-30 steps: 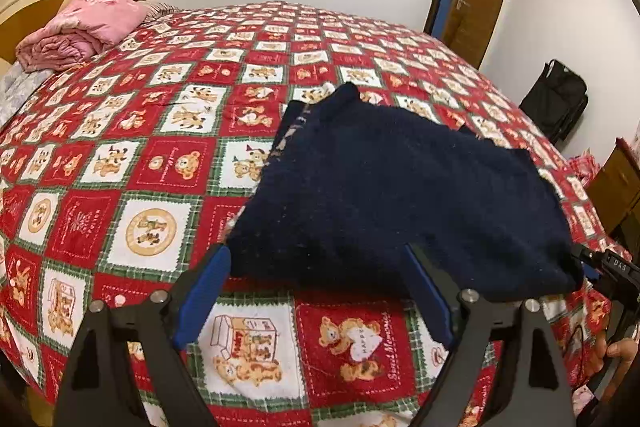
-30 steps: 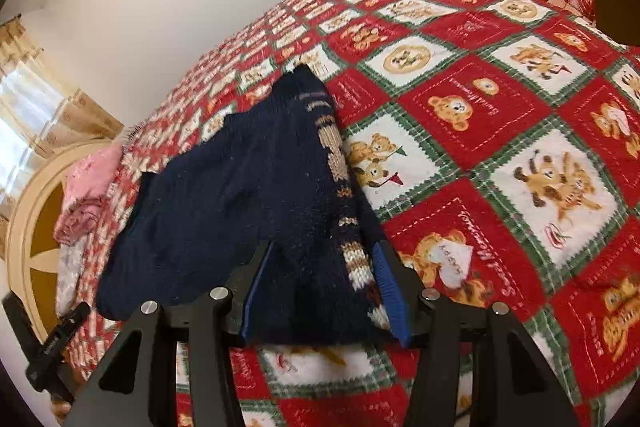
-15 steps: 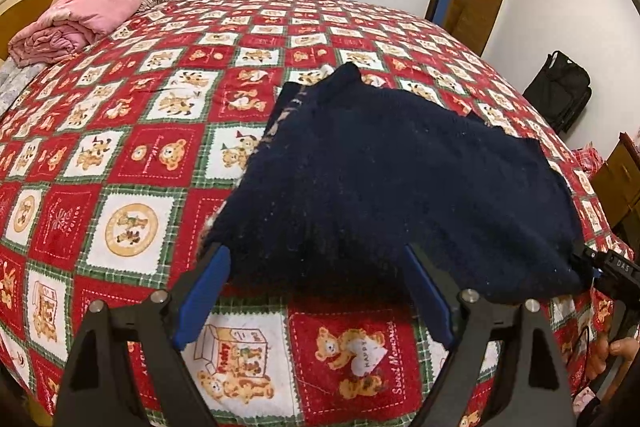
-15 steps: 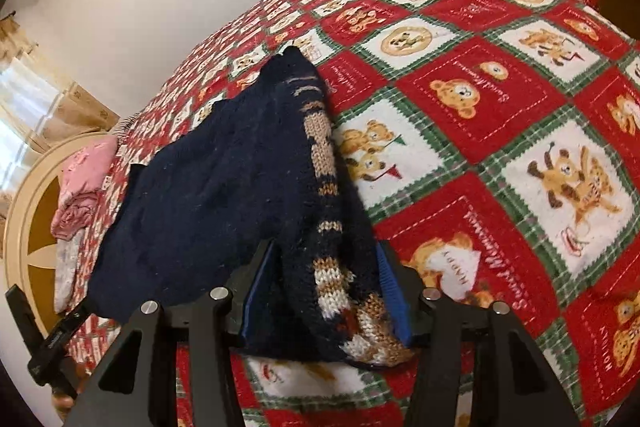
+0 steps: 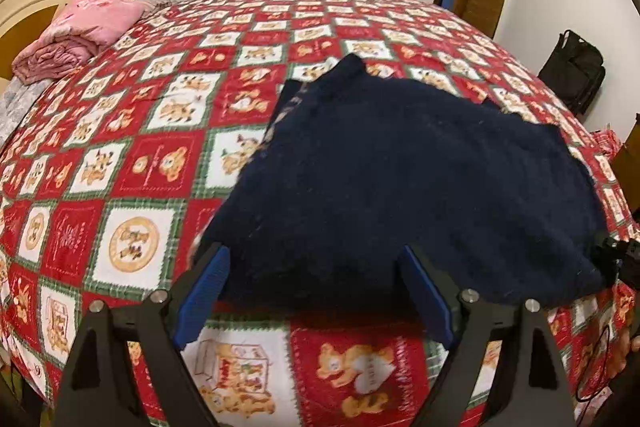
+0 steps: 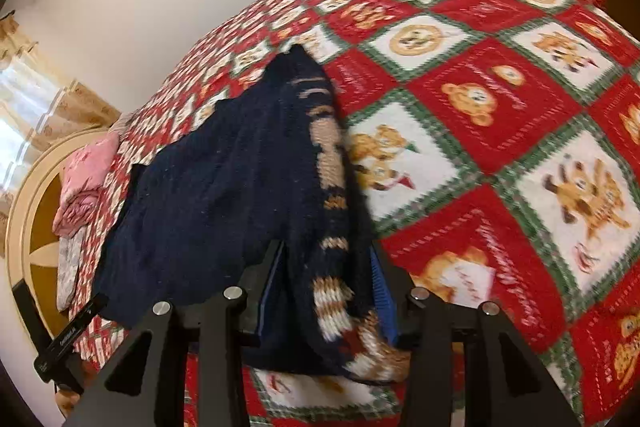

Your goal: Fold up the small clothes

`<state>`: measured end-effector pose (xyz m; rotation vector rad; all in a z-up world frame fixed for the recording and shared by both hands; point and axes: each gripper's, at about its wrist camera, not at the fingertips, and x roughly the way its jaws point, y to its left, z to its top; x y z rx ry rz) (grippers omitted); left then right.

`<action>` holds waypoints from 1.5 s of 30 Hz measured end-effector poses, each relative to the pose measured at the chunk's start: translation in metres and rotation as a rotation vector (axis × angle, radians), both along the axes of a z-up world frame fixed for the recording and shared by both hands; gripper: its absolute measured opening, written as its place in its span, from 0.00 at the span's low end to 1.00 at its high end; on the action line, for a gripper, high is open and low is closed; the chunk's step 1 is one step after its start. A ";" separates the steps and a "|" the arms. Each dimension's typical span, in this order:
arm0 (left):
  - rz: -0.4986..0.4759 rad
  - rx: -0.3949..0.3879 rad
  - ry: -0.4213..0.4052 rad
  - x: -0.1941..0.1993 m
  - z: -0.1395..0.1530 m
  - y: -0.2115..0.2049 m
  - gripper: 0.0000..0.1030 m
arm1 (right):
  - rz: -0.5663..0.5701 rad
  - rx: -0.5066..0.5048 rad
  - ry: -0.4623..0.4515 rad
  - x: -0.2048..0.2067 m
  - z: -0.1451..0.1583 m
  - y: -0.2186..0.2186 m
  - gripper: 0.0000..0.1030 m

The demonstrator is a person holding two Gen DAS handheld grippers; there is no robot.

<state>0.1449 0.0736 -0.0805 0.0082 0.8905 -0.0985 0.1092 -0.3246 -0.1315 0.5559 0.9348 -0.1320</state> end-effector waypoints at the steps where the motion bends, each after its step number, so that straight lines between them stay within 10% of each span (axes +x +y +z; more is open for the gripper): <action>1: -0.008 0.000 -0.010 0.001 0.003 -0.003 0.86 | 0.016 -0.005 -0.001 0.002 0.000 0.003 0.43; 13: -0.138 -0.007 -0.023 0.027 0.010 -0.068 0.86 | 0.014 -0.091 0.016 0.008 -0.004 0.012 0.44; 21: -0.172 0.066 0.037 0.032 -0.017 -0.100 0.86 | 0.071 -0.156 -0.009 0.003 0.010 0.018 0.27; 39: -0.181 0.111 0.027 0.032 -0.029 -0.132 0.94 | -0.029 0.204 -0.041 -0.008 -0.008 -0.032 0.38; 45: -0.172 0.114 0.027 0.030 -0.029 -0.134 0.95 | -0.011 0.153 -0.068 0.026 0.001 -0.036 0.51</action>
